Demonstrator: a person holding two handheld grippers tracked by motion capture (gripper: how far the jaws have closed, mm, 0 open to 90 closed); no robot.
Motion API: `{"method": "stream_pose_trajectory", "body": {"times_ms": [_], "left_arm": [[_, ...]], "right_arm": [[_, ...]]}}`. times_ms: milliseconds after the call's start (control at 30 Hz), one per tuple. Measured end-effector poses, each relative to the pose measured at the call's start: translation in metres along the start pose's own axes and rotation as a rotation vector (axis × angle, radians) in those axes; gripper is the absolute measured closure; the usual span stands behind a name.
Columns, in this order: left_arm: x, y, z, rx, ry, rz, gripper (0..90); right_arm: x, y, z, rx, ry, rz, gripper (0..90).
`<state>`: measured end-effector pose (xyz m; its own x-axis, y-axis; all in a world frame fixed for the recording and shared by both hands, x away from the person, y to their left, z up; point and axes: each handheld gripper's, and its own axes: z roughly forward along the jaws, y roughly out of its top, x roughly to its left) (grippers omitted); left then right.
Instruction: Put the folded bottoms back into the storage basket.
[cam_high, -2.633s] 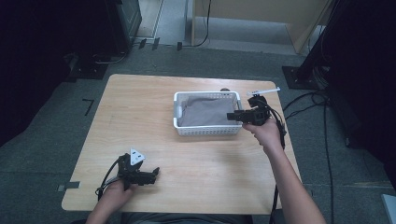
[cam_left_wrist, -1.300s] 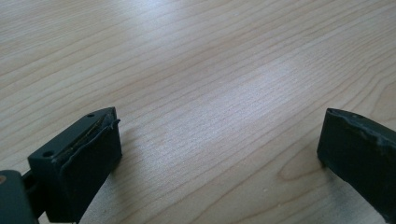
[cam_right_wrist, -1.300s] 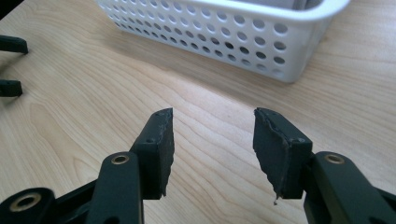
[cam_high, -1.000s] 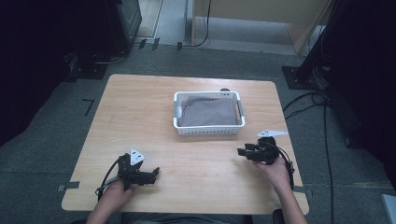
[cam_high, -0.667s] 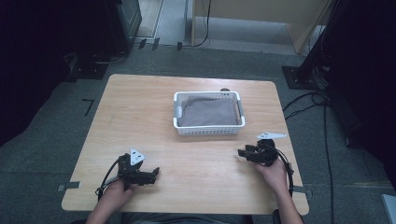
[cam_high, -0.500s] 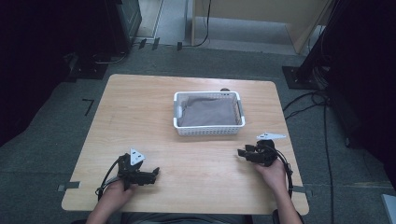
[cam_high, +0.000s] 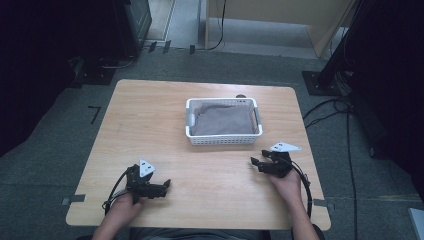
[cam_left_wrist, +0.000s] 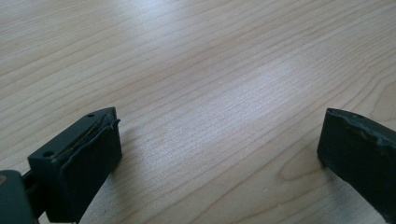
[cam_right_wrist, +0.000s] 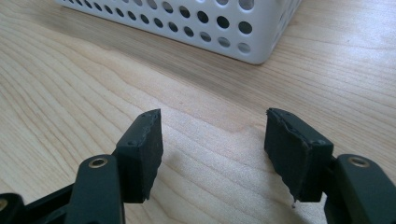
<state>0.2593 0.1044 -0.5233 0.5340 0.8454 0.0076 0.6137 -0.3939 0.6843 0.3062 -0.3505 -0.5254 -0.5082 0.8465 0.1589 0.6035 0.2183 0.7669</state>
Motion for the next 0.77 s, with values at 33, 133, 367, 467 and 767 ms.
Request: {"method": "stream_pose_trajectory", "body": {"times_ms": [33,133,367,467,767], "left_arm": [[0.000,0.000,0.000,-0.001,0.000,-0.001,0.0],[0.000,0.000,0.000,0.001,0.000,0.002,0.0],[0.000,0.000,0.000,0.001,0.000,0.000,0.0],[0.000,0.000,0.000,0.000,0.000,0.001,0.0],[0.000,0.000,0.000,0.002,0.000,0.002,0.0]], "right_arm": [[0.000,0.000,0.000,0.001,-0.004,-0.003,36.3],[0.001,0.000,0.000,0.003,-0.009,-0.014,34.8],[0.002,0.000,0.001,0.009,-0.010,-0.021,30.7],[0.004,0.000,0.001,0.012,-0.016,-0.032,29.4],[0.015,0.000,0.005,0.044,-0.083,-0.108,22.6]]}}
